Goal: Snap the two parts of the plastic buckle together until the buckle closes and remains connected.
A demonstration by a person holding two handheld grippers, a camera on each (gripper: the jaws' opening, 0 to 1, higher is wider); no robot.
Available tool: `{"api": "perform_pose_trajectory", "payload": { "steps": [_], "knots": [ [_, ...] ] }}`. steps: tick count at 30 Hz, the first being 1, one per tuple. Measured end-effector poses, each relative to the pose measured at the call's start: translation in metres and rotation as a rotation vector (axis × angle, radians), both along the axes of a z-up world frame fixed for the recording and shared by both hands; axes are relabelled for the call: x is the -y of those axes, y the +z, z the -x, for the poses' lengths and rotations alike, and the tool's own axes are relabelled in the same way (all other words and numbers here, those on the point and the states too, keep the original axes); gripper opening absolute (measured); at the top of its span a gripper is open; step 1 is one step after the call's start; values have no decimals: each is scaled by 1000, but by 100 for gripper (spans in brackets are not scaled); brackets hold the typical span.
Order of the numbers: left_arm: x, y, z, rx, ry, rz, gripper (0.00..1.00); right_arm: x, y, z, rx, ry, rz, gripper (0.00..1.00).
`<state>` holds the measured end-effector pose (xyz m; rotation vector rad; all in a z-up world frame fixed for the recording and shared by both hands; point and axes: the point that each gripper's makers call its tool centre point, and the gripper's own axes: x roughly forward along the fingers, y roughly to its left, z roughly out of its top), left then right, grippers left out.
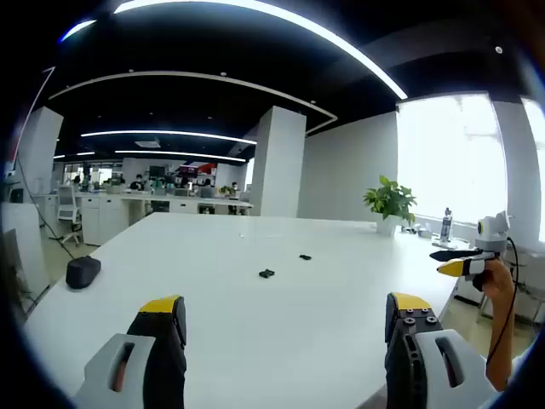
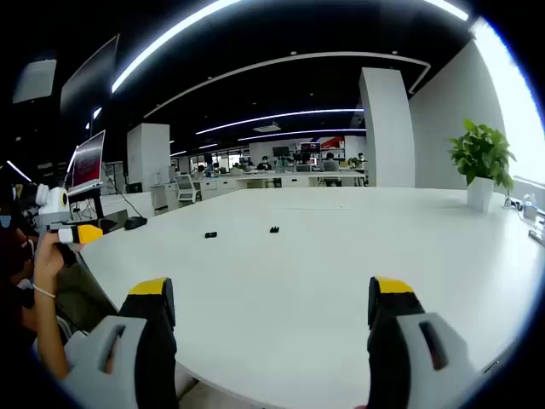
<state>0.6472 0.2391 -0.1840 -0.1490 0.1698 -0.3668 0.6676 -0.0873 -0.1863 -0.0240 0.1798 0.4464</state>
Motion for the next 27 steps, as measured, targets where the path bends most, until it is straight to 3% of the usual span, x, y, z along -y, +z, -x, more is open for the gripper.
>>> {"api": "perform_pose_trajectory", "payload": {
  "steps": [27],
  "knots": [
    [5, -4, 0, -13, -20, -8, 98, -4, -5, -4, -12, 16, -5, 94]
  ]
}}
